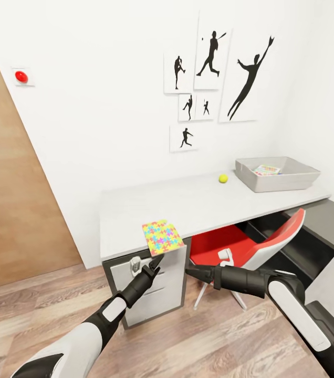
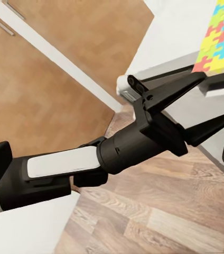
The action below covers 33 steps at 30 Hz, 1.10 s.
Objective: Put all the toys in the child's room - the three board games (two on the bed and one on the table), the two jigsaw puzzles on the table, and the tennis ball on the table - inside the toy box on the table in the child's room.
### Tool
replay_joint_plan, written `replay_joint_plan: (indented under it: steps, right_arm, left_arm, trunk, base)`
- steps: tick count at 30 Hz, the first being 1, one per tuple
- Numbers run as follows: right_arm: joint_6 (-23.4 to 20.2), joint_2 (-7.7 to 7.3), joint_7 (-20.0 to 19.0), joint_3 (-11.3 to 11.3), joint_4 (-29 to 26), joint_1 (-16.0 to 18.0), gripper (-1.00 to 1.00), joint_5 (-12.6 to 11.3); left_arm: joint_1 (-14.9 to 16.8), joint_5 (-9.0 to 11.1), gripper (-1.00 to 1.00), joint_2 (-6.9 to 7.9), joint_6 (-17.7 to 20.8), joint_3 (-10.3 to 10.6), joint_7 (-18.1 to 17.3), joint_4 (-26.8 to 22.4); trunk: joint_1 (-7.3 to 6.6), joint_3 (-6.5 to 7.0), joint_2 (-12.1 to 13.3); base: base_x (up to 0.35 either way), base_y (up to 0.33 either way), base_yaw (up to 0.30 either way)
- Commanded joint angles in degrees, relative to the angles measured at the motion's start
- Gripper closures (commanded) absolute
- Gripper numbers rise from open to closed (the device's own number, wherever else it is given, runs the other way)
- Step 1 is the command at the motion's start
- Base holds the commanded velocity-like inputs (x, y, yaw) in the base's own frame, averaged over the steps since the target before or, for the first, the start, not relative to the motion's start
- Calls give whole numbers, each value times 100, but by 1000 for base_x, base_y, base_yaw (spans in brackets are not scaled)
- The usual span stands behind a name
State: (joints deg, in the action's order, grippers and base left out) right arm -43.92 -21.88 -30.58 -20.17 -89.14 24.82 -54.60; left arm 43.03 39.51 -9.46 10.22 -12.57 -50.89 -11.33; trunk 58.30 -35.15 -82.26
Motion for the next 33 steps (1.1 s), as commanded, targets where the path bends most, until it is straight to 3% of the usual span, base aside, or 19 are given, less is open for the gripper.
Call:
replay_joint_plan:
  steps: [1, 6, 10, 18, 22, 33]
  right_arm:
    - [-18, -3, 44, -6, 0, 5, -100, -18]
    - [-17, 41, 481, -12, 2, 5, -100, -28]
    - [-20, 181, 711, -10, 2, 5, -100, -20]
    - [-23, 226, 754, -8, 2, 5, -100, -21]
    - [-27, 227, 755, -9, 2, 5, -100, -23]
    - [-29, 228, 755, -13, 2, 5, -100, -24]
  left_arm:
    - [3, 4, -100, -3, 60, -35, -18, 0]
    - [3, 4, -100, -3, 59, -35, -20, 0]
    - [3, 4, -100, 1, 63, -35, -19, 0]
    - [3, 4, -100, 5, 68, -43, -24, 0]
    - [3, 4, -100, 5, 68, -41, -26, 0]
    - [3, 4, -100, 5, 59, -44, -27, 2]
  trunk:
    - [-23, 13, 39]
    - [-89, 67, 159]
    - [-177, 139, 319]
    - [-199, 157, 360]
    - [-286, 229, 520]
    - [-286, 229, 520]
  base:
    - [0, 0, 0]
    - [0, 0, 0]
    - [0, 0, 0]
    - [0, 0, 0]
    - [0, 0, 0]
    - [0, 0, 0]
